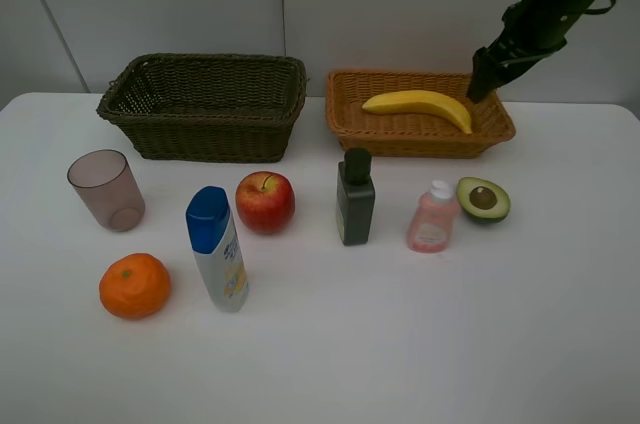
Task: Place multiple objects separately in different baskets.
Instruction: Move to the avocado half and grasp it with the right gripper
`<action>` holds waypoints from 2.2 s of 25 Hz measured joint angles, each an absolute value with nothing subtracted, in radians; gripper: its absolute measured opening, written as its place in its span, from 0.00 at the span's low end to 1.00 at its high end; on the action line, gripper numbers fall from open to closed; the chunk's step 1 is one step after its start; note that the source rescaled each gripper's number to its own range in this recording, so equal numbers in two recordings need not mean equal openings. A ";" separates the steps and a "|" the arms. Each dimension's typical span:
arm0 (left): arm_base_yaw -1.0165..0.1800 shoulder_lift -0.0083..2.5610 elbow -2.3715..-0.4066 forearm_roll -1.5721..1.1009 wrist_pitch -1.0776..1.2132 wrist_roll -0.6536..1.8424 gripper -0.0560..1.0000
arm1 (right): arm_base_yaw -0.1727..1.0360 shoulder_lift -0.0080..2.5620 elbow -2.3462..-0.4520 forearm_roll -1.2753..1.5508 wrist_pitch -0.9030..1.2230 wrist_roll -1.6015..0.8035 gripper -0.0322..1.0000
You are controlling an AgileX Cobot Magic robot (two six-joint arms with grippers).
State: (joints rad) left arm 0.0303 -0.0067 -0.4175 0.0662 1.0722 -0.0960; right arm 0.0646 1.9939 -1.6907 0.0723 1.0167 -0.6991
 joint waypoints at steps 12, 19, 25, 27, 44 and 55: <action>0.030 -0.007 -0.418 0.066 1.072 -0.096 1.00 | 0.065 1.738 -1.288 0.030 0.883 -0.700 0.92; 0.030 -0.007 -0.418 0.066 1.072 -0.096 1.00 | 0.069 1.705 -1.151 0.014 0.826 -0.700 0.92; 0.030 -0.007 -0.418 0.066 1.072 -0.096 1.00 | 0.085 1.712 -1.111 0.011 0.781 -0.707 0.92; 0.030 -0.007 -0.418 0.066 1.072 -0.096 1.00 | 0.088 1.727 -1.110 0.011 0.772 -0.707 0.92; 0.030 -0.007 -0.418 0.066 1.072 -0.096 1.00 | 0.088 1.880 -1.110 0.014 0.692 -0.707 0.92; 0.030 -0.007 -0.418 0.066 1.072 -0.096 1.00 | 0.088 1.940 -1.110 0.041 0.650 -0.748 0.92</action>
